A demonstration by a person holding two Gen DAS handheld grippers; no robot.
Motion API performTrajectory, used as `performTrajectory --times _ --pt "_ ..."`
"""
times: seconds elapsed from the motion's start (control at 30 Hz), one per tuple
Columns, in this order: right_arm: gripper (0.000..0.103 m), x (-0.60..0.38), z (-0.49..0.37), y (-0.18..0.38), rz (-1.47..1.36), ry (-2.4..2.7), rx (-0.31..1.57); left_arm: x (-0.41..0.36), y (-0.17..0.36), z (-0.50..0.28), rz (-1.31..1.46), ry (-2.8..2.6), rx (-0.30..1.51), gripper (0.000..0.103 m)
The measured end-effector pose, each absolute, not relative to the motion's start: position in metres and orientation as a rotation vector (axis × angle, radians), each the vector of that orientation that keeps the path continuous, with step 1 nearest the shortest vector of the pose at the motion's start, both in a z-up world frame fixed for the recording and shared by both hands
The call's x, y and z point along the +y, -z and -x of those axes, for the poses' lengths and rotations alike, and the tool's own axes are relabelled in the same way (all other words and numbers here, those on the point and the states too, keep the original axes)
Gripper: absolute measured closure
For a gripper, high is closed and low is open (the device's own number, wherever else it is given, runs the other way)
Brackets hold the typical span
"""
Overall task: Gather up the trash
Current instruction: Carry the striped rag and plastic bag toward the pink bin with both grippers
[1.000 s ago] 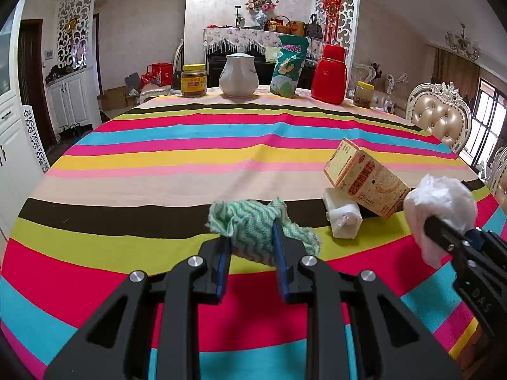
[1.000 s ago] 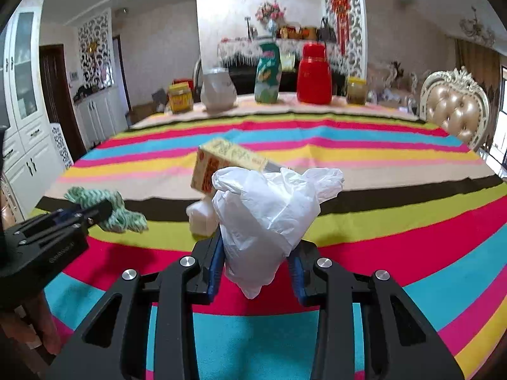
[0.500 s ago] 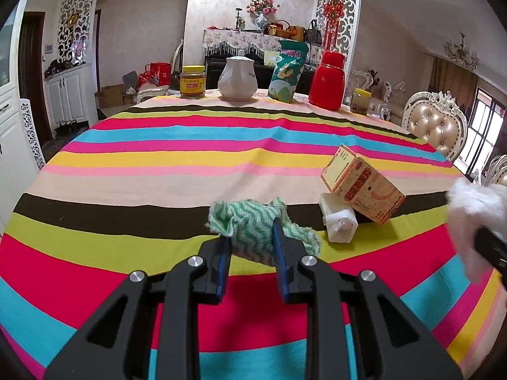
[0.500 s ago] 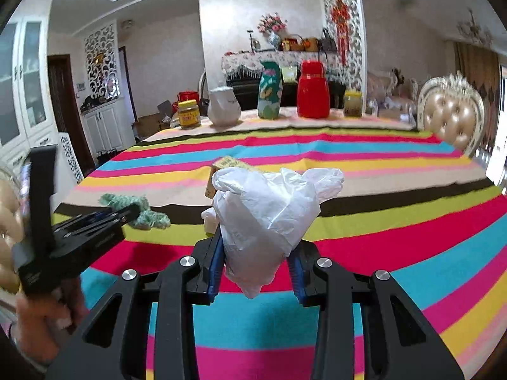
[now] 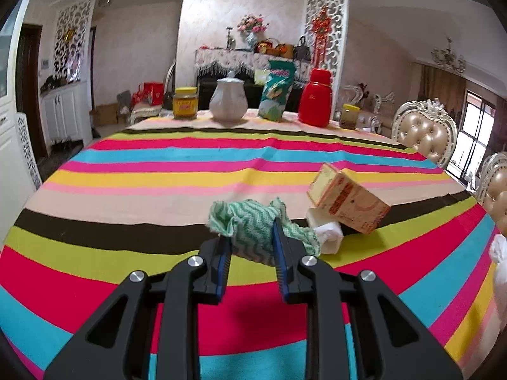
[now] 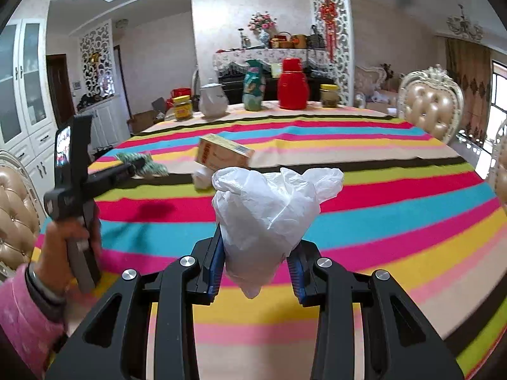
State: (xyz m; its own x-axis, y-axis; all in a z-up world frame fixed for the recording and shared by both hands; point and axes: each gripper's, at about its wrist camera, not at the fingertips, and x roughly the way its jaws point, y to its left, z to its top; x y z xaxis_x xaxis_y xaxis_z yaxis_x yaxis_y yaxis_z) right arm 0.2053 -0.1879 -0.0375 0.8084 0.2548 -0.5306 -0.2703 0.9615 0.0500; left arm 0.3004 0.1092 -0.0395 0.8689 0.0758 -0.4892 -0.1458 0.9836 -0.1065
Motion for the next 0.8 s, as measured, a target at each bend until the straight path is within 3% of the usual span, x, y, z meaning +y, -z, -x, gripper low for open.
performTrajectory --times 0.33,0.8 --pt "0.068 -0.278 -0.16 0.045 -0.063 -0.182 0.565 0.026 0.012 -0.262 0.016 0.064 0.455 0.078" --pt "0.068 -0.358 -0.129 0.048 -0.102 -0.041 0.555 -0.135 0.032 -0.212 -0.115 0.475 0.596 0.078"
